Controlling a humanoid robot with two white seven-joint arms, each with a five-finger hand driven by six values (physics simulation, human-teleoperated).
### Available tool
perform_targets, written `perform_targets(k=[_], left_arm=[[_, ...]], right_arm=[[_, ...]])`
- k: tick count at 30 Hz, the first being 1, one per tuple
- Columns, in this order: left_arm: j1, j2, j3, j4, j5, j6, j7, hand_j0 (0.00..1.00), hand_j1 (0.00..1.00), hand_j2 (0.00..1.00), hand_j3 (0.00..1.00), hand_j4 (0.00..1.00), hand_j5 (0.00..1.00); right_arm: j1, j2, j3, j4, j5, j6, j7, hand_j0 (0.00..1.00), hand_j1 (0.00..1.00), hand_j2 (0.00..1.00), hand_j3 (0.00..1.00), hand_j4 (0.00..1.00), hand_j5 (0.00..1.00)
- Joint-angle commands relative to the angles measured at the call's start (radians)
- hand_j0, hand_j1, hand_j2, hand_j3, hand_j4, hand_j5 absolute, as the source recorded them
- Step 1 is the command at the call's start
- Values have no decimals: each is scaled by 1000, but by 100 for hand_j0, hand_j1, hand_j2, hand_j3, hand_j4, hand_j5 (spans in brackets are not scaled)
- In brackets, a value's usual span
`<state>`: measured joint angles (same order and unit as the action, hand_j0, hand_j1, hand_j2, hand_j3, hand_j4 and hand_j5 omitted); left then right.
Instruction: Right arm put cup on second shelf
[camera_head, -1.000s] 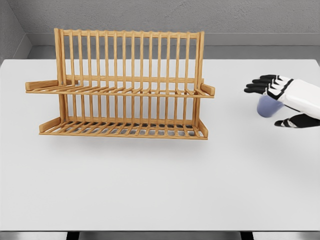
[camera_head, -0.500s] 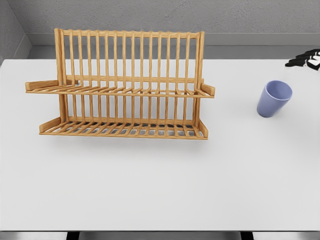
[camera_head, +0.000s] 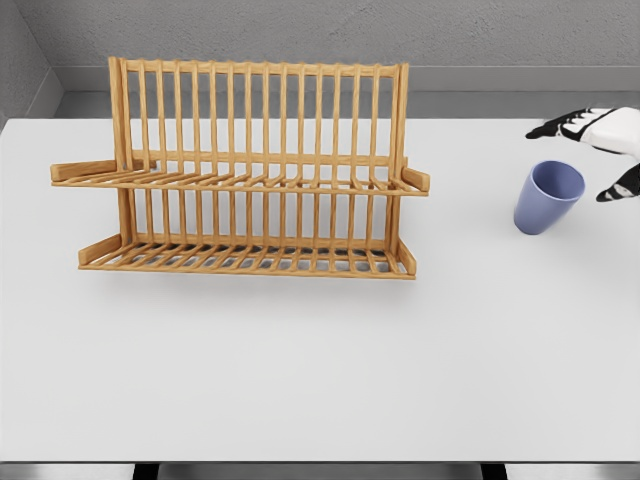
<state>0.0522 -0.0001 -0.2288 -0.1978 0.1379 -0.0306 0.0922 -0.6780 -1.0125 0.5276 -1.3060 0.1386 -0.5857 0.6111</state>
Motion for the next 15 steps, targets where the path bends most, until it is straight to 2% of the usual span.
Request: perform_targets(k=[1, 4, 9, 15], left_arm=[[0, 0, 0, 0, 0, 0, 0, 100, 100, 100, 100, 100, 100], [0, 0, 0, 0, -1, 0, 0, 100, 100, 100, 100, 100, 100], [0, 0, 0, 0, 0, 0, 0, 100, 100, 100, 100, 100, 100], [0, 0, 0, 0, -1, 0, 0, 100, 100, 100, 100, 100, 100]], right_arm=[[0, 17, 31, 53, -4, 1, 0, 100, 100, 100, 100, 100, 100], [-3, 23, 49, 85, -2, 1, 0, 100, 100, 100, 100, 100, 100], [-66, 68, 114, 157, 4, 1, 0, 100, 100, 100, 100, 100, 100], [-84, 92, 129, 201, 22, 0, 0, 100, 100, 100, 100, 100, 100]])
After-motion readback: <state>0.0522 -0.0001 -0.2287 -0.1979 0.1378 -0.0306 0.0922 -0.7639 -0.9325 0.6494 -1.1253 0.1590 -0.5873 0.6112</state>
